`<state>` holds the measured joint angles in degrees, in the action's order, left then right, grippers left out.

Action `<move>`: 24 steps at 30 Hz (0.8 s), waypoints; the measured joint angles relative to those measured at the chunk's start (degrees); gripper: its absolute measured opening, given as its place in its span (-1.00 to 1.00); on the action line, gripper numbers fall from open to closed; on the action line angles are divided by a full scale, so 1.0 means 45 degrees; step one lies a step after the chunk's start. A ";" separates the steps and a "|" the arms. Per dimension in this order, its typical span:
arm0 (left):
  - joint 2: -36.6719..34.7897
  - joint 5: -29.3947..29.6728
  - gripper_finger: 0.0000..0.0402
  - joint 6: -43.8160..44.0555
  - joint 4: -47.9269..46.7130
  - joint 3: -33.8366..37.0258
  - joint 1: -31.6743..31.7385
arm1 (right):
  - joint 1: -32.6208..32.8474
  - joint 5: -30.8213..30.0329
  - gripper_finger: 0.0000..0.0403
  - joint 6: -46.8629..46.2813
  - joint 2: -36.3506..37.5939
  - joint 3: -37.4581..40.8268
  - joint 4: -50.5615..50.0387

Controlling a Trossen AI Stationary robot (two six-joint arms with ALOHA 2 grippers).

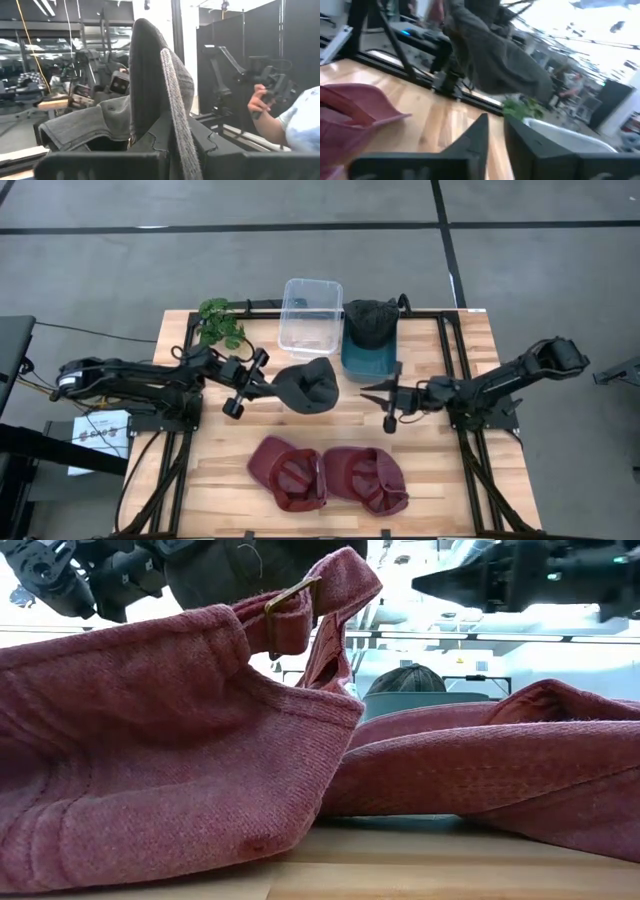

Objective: Pick & Place hat
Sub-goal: Put the black cap into the blue bin

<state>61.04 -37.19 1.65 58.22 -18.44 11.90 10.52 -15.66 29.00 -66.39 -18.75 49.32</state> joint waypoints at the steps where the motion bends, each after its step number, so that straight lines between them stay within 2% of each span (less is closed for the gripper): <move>1: 0.0076 -0.0045 -0.87 0.0000 -0.0017 -0.0004 0.0000 | -0.0246 0.0155 -0.61 0.0018 -0.0291 -0.0230 0.0000; 5: 0.0362 -0.0047 -0.87 -0.0005 0.0037 0.0000 -0.0073 | -0.0774 0.0158 -0.36 0.0948 -0.1439 -0.1206 -0.0005; 11: 0.0582 -0.0048 -0.87 -0.0029 0.0066 0.0000 -0.0073 | -0.0483 0.0160 -0.15 0.2849 -0.2689 -0.2516 -0.0335; 17: 0.0582 -0.0163 -0.87 -0.0022 0.0083 0.0000 -0.0073 | 0.0141 0.0147 -0.05 0.3973 -0.3006 -0.3166 -0.0533; 24: 0.0582 -0.0171 -0.86 -0.0106 0.0076 -0.0002 -0.0073 | 0.0522 0.0149 -0.07 0.4342 -0.2932 -0.3397 -0.0626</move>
<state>63.66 -37.96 1.18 58.56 -18.44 11.57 12.87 -14.99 48.54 -79.59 -34.04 46.50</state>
